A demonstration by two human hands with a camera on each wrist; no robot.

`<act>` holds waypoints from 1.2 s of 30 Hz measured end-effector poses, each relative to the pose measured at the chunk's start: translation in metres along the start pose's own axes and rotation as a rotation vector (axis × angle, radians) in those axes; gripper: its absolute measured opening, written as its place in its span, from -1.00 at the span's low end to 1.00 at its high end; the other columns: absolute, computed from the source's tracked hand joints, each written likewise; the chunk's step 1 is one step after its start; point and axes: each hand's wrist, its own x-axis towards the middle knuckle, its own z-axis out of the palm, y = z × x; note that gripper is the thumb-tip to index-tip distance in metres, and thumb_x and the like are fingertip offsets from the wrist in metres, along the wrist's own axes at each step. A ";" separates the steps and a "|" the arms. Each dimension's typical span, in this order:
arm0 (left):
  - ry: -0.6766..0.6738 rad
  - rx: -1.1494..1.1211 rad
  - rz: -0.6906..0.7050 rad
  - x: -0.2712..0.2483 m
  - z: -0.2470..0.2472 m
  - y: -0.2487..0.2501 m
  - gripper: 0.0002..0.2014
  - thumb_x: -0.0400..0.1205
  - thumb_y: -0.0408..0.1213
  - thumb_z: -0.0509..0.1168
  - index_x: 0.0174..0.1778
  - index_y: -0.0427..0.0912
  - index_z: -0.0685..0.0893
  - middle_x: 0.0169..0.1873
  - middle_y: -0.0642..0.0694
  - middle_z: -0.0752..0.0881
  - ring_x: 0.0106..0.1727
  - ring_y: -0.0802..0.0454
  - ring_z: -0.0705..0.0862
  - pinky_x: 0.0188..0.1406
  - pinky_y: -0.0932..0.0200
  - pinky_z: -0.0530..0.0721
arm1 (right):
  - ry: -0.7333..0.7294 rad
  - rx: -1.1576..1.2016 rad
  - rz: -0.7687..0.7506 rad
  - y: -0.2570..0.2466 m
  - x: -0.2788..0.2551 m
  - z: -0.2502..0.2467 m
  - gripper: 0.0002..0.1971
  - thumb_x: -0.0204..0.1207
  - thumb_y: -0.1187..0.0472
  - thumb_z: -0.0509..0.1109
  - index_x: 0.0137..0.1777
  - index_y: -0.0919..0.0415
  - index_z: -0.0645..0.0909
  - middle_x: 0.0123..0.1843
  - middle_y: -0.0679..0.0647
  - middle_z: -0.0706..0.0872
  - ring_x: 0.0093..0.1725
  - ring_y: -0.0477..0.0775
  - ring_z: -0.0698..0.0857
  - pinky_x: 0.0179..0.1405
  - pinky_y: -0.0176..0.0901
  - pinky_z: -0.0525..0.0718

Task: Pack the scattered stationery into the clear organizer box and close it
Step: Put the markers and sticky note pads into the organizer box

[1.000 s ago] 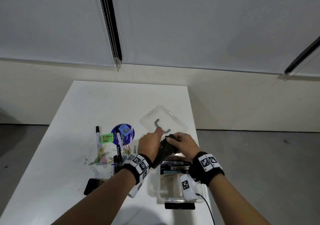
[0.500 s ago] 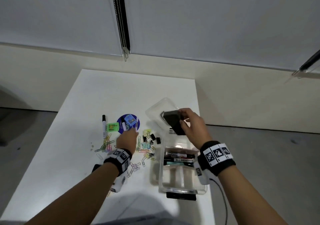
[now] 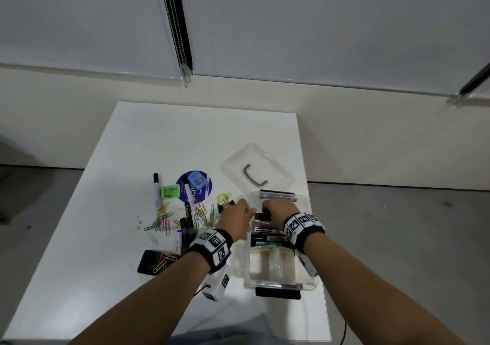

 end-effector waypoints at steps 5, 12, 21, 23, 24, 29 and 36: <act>-0.083 -0.155 -0.058 0.002 -0.011 -0.009 -0.71 0.74 -0.05 0.15 0.04 -0.25 0.54 -0.33 -0.27 0.69 -0.57 -0.03 0.64 -0.66 0.22 0.58 | -0.187 -0.005 0.032 -0.005 0.015 -0.009 -0.66 0.60 0.16 0.29 0.32 0.26 0.60 0.33 0.18 0.68 0.30 0.20 0.65 0.30 -0.04 0.60; 0.180 0.270 -0.090 0.011 -0.111 -0.113 -0.86 0.68 -0.36 0.12 -0.13 -0.23 0.55 -0.23 -0.30 0.71 -0.31 -0.13 0.59 -0.31 0.05 0.51 | 0.112 0.154 0.014 -0.086 0.022 -0.053 -0.81 0.59 0.14 0.25 0.05 0.22 0.62 0.05 0.18 0.73 0.03 0.24 0.71 -0.01 -0.01 0.68; -0.358 0.954 0.026 -0.049 -0.143 -0.210 -0.29 0.23 0.12 0.56 0.27 0.01 0.50 0.21 -0.12 0.45 0.26 -0.16 0.43 0.11 -0.03 0.43 | -0.233 0.311 -0.171 -0.201 0.031 0.054 -0.81 0.53 0.14 0.39 0.06 0.19 0.54 0.14 0.23 0.67 0.11 0.25 0.68 0.03 0.00 0.66; -0.342 0.947 0.057 -0.049 -0.140 -0.213 -0.37 0.26 0.09 0.55 0.19 -0.02 0.53 0.16 -0.11 0.47 0.21 -0.15 0.44 0.07 -0.02 0.41 | -0.266 0.285 -0.196 -0.207 0.032 0.068 -0.73 0.50 0.10 0.44 0.10 0.19 0.54 0.20 0.23 0.62 0.13 0.23 0.66 0.02 -0.03 0.61; -0.327 0.889 0.073 -0.048 -0.141 -0.213 -0.45 0.30 0.06 0.53 0.14 -0.05 0.54 0.12 -0.10 0.51 0.18 -0.14 0.48 0.03 0.00 0.42 | -0.279 0.265 -0.204 -0.208 0.032 0.073 -0.68 0.48 0.08 0.45 0.15 0.19 0.54 0.23 0.24 0.59 0.15 0.25 0.65 0.04 -0.03 0.60; -0.357 0.344 0.047 -0.041 -0.163 -0.209 -0.80 0.55 -0.04 0.42 -0.15 0.11 0.49 -0.19 0.08 0.64 -0.05 -0.05 0.64 -0.17 0.15 0.51 | -0.248 0.457 -0.115 -0.201 0.031 0.075 -0.65 0.44 0.15 0.47 0.19 0.17 0.52 0.16 0.22 0.68 0.09 0.22 0.70 -0.05 -0.14 0.60; -0.261 0.211 0.086 -0.034 -0.159 -0.173 -0.41 0.54 0.30 0.25 0.45 0.18 0.36 0.25 -0.08 0.47 0.27 0.04 0.53 0.33 0.14 0.51 | -0.171 0.915 0.064 -0.179 0.026 0.054 -0.69 0.55 -0.01 0.41 0.13 0.18 0.51 -0.10 0.15 0.78 -0.31 0.16 0.78 -0.25 0.02 0.79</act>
